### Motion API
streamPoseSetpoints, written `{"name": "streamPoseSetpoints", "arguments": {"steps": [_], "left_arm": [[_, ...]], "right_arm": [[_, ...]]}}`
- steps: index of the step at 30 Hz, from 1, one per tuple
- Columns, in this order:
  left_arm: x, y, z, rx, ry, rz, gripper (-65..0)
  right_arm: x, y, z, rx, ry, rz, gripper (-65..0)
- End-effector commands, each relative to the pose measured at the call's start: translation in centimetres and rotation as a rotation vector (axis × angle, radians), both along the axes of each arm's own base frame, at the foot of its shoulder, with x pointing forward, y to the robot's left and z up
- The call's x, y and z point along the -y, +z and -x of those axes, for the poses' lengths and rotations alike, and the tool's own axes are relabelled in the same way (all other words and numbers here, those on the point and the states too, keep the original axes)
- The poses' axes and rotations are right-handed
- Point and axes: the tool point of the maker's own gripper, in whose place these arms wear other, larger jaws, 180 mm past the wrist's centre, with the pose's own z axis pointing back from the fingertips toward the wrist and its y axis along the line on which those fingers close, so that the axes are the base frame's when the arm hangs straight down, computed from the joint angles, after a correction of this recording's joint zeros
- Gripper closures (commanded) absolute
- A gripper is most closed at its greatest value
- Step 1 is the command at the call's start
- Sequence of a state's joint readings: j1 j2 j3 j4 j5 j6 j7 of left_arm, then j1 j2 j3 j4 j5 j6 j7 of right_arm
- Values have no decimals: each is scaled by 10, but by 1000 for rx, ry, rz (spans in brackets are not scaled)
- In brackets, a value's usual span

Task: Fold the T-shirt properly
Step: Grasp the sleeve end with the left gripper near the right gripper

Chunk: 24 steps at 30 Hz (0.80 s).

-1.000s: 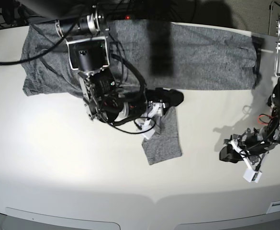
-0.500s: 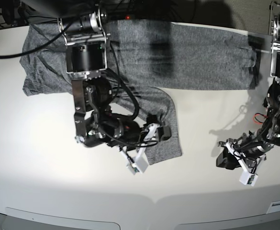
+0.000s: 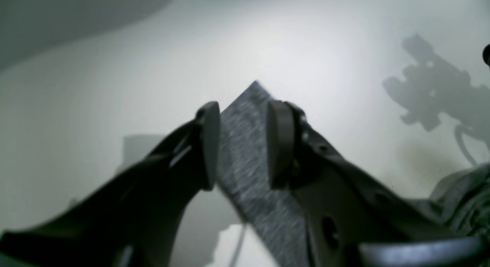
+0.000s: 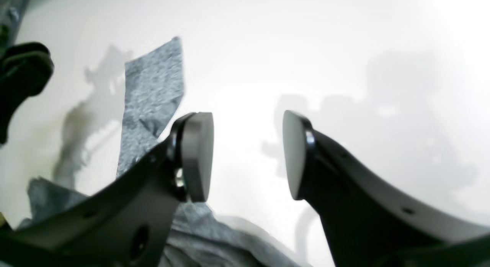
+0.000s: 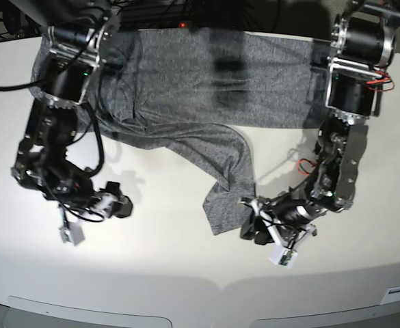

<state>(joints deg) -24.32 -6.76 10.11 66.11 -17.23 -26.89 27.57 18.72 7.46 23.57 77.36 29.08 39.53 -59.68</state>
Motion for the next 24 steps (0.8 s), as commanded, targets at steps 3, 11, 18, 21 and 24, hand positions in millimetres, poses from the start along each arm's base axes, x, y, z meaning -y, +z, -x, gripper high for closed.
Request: {"name": "streamPoseSetpoints", "arguments": {"steps": [3,11,18,21,24], "left_arm": [[15,24,-13,72,-4,44,-200],[1,-52,-18,4,76,-40,-200],[-25,-104,-12,-167,102,-150,-200],[-45,-125,4,-261,91,-248,-200],[-76,-142,21,-350,106,-322,-200]], "right_arm": [[27,9,5,29,-24,12,-295],[49,-2,34,-33,-13,20,-295],[40,33,28,74,21,10,-295],[38,47,26,117,30,35,-295],[37,58,25,149,36,53,-295]]}}
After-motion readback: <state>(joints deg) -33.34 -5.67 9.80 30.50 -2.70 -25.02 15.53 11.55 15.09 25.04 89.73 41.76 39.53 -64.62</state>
